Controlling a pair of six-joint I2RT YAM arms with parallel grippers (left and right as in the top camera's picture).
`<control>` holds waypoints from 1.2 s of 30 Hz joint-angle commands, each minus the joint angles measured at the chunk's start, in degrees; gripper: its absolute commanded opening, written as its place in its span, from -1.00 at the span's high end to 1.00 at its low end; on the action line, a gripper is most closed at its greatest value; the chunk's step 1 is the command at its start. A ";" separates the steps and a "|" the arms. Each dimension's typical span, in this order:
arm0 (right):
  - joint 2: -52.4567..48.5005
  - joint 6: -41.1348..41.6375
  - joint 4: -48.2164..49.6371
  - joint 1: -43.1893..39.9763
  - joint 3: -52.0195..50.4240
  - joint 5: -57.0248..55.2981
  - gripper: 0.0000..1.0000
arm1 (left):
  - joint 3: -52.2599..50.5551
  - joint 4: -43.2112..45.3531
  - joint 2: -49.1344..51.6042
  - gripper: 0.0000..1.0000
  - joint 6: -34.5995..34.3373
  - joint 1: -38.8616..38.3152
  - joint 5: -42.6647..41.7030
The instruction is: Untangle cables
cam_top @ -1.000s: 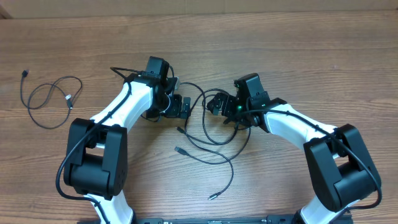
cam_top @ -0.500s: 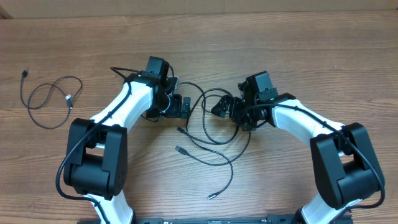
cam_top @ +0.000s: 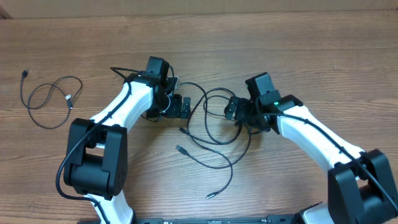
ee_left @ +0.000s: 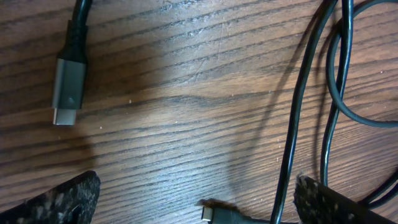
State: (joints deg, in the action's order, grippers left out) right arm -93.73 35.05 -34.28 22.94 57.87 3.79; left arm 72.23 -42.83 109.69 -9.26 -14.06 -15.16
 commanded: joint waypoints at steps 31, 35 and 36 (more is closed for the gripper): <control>0.92 1.22 3.98 0.17 -2.10 1.40 0.76 | -0.24 0.02 0.57 -0.99 -0.15 0.17 0.33; 0.92 1.20 4.37 0.20 -2.10 1.20 0.66 | -0.24 0.02 0.57 -0.99 -0.15 0.17 0.35; 0.92 1.20 4.39 0.20 -2.10 1.16 0.63 | -0.24 0.02 0.57 -0.99 -0.15 0.17 0.33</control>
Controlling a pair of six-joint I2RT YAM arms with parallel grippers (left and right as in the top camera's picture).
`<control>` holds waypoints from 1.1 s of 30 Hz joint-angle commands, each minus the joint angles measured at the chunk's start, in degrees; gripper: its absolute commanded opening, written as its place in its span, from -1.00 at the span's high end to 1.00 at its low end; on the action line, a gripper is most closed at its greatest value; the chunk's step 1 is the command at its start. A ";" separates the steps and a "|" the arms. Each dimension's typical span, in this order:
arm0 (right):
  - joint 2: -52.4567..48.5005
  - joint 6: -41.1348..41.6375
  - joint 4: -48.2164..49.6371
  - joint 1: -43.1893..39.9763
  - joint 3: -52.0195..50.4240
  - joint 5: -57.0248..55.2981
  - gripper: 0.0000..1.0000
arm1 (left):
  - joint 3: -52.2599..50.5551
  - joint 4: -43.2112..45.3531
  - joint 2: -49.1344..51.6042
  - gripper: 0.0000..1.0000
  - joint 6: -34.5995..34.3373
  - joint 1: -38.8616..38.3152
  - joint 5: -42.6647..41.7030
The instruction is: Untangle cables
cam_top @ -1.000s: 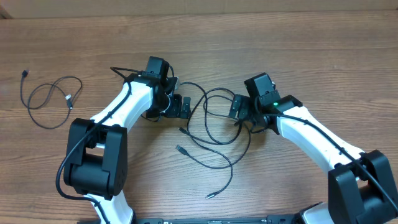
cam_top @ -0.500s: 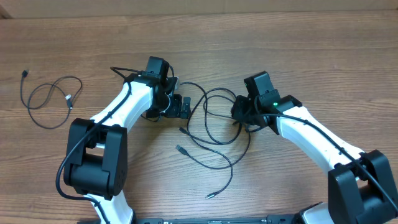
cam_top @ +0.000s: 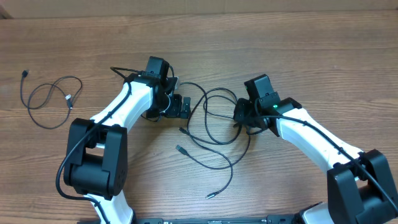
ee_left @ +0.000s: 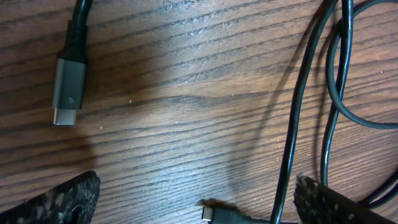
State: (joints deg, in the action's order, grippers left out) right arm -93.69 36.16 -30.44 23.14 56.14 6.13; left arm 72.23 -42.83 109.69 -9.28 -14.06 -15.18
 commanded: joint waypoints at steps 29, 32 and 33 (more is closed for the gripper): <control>0.87 0.04 0.55 0.00 -0.37 -1.16 0.25 | -0.79 3.91 0.57 -0.99 -4.07 -4.81 -12.13; 0.87 0.04 0.55 0.00 -0.37 -1.16 0.18 | -1.07 3.85 0.57 -0.99 -4.07 -6.80 -9.62; 0.87 0.04 0.52 0.00 -0.37 -1.16 0.16 | -1.16 3.87 0.57 -0.99 -4.04 -7.30 -9.62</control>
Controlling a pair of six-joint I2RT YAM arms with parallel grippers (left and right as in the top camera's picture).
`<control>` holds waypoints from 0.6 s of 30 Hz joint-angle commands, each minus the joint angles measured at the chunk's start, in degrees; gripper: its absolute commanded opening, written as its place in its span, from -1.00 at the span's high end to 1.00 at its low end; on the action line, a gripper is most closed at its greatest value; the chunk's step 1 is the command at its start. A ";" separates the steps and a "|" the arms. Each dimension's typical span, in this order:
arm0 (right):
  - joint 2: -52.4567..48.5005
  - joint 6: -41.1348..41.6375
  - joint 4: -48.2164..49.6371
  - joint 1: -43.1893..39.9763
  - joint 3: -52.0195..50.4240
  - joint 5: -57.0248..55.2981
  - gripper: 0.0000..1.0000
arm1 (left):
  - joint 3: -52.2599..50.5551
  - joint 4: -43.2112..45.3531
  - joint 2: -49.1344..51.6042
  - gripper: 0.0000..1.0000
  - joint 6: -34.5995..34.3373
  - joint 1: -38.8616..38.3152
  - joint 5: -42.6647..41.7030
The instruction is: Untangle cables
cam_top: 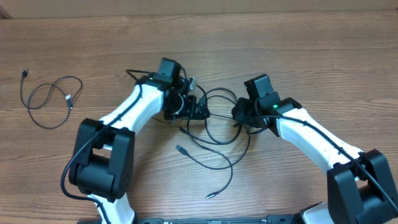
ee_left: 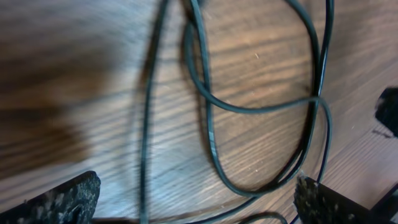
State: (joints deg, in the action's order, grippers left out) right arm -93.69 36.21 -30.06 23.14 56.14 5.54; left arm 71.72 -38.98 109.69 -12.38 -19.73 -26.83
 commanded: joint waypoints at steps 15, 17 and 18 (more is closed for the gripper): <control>0.87 0.02 0.17 0.00 -0.37 -0.57 -0.26 | -2.25 2.40 0.57 -0.99 -0.96 -7.89 3.74; 0.87 0.00 0.17 0.00 -0.37 -0.57 -0.33 | -2.25 2.80 0.57 -1.00 -0.96 -8.31 3.91; 0.87 0.00 0.17 0.00 -0.37 -0.57 -0.36 | -2.25 3.02 0.57 -0.99 -0.96 -8.48 3.93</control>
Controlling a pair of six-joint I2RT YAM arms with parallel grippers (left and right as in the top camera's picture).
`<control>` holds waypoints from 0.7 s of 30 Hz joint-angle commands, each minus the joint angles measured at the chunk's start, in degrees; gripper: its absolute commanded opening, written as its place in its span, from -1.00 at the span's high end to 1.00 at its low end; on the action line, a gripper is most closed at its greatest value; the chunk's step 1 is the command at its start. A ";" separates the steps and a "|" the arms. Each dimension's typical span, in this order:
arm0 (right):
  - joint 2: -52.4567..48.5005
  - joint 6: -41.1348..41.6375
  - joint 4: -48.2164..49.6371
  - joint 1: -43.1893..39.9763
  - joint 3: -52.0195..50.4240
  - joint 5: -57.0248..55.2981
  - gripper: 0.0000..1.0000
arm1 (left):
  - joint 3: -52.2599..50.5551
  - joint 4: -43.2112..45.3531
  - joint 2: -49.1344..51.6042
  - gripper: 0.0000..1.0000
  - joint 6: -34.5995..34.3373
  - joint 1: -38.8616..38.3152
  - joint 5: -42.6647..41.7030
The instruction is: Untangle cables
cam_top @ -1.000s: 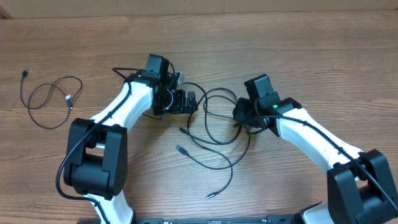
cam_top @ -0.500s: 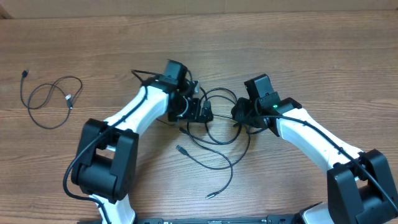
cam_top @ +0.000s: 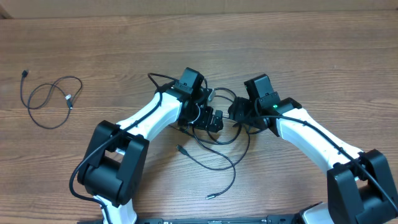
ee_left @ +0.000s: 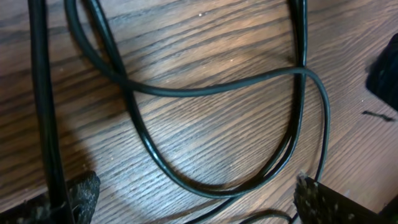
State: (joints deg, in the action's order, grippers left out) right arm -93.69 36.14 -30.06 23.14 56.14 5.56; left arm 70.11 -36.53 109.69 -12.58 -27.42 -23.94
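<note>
A tangle of black cables (cam_top: 219,142) lies at the table's middle, with loose plug ends (cam_top: 180,149) trailing toward the front. My left gripper (cam_top: 214,119) hangs low over the tangle's left part. In the left wrist view it (ee_left: 196,194) is open wide, and a curved cable loop (ee_left: 205,91) lies on the wood between its fingers (ee_left: 74,199). A thicker strand (ee_left: 42,93) runs past the left finger. My right gripper (cam_top: 236,112) sits at the tangle's right edge, and its jaws are hidden from above.
A separate thin black cable (cam_top: 69,98) lies coiled far left on the wooden table (cam_top: 311,50). The two grippers are close together over the tangle. A dark part of the right gripper (ee_left: 385,68) shows at the left wrist view's right edge.
My left gripper has moved right and slightly forward, deeper over the cable loops, which now fill its wrist view. It remains open. The right arm has hardly moved.
My left gripper stood open left of the tangle, over a grey plug, at the first two moments, while the right gripper shifted slightly at the tangle's right side. Then the left gripper was over the loops, and now it is further right, near the right gripper.
</note>
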 commanded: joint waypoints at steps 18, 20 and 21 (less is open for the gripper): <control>0.87 0.07 0.22 0.00 -0.37 -0.59 -1.00 | -0.63 1.73 0.57 -0.96 -5.70 -2.84 1.01; 0.87 0.07 0.22 0.00 -0.37 -0.59 -1.00 | -0.63 1.79 0.57 -0.86 -5.70 -3.04 1.01; 0.87 0.09 0.22 0.00 -0.37 -0.59 -0.99 | -0.63 1.86 0.57 -0.79 -5.70 -3.13 1.01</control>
State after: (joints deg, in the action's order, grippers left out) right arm -93.69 36.18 -30.06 22.96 55.90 4.93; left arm 69.97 -34.98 109.69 -17.89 -29.41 -22.41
